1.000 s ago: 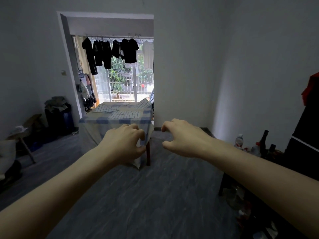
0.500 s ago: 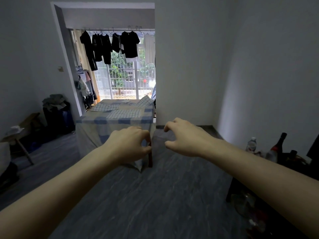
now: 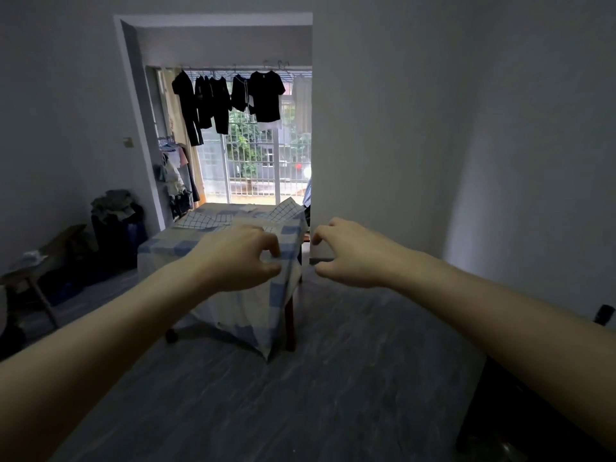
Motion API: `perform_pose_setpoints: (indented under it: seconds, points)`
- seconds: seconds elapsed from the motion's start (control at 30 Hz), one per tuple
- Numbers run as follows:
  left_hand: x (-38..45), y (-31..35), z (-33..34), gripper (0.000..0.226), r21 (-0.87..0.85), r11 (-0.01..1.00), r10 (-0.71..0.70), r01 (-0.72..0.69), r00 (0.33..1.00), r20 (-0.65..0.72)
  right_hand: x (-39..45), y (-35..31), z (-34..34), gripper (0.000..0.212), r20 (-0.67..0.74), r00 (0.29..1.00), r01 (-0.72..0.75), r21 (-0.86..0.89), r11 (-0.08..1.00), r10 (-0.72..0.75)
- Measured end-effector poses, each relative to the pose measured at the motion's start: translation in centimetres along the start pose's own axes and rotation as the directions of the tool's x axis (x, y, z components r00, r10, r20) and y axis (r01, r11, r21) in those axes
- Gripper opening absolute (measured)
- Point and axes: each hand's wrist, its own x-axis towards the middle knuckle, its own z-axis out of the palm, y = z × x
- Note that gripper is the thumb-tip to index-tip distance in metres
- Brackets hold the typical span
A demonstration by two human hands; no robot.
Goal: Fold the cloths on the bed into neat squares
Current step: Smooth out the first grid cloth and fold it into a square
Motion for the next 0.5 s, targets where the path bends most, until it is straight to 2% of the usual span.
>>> perform_pose_setpoints:
  seconds: [0.1, 0.27, 0.5]
  points:
    - [2.9, 0.1, 1.6, 0.033, 0.024, 1.0, 0.003, -0.003, 0.999, 0.032, 2.3, 2.4, 1.7, 0.044, 0.012, 1.0, 0.017, 0.044, 0.999, -0.018]
    - [7.0, -1.6, 4.0, 0.033, 0.031, 1.0, -0.001, -0.002, 0.996, 0.085, 5.9, 5.4, 4.3, 0.044, 0.082, 0.995, 0.059, 0.014, 0.998, -0.06]
    - [12.0, -5.9, 7.7, 0.033, 0.038, 0.999, -0.042, 0.038, 0.992, 0.116, 13.4, 6.4, 7.7, 0.045, 0.085, 0.992, 0.092, 0.063, 0.994, -0.097]
